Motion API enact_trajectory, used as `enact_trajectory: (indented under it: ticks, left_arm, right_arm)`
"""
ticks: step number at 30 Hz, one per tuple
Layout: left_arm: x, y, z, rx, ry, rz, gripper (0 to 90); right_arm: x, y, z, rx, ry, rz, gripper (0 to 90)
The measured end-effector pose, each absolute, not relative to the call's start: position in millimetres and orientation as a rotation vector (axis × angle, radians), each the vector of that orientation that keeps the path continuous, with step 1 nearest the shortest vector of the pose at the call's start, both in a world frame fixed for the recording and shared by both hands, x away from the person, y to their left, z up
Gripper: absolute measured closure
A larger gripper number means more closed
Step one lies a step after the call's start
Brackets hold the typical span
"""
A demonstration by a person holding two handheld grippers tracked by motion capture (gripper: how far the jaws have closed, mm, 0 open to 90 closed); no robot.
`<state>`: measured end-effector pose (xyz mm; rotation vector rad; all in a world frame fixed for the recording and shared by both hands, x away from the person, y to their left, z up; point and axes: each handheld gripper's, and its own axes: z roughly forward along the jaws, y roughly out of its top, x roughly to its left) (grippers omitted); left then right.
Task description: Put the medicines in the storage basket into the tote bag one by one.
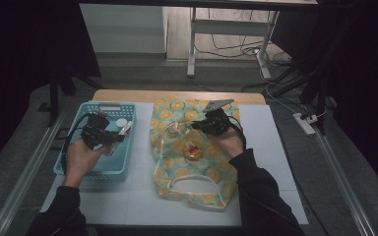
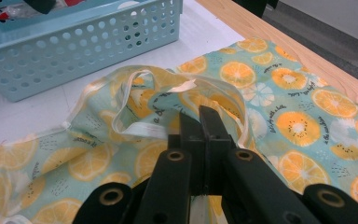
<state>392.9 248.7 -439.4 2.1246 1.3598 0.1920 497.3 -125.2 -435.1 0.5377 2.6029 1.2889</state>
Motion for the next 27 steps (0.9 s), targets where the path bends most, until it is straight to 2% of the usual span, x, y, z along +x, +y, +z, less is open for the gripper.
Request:
enact_trajectory:
  ticks: [27]
  left_arm:
    - [381,170,-428,2.219,1.097,0.073,72.8]
  right_arm:
    - [498,-127,-434,0.545,2.594,1.293,90.0]
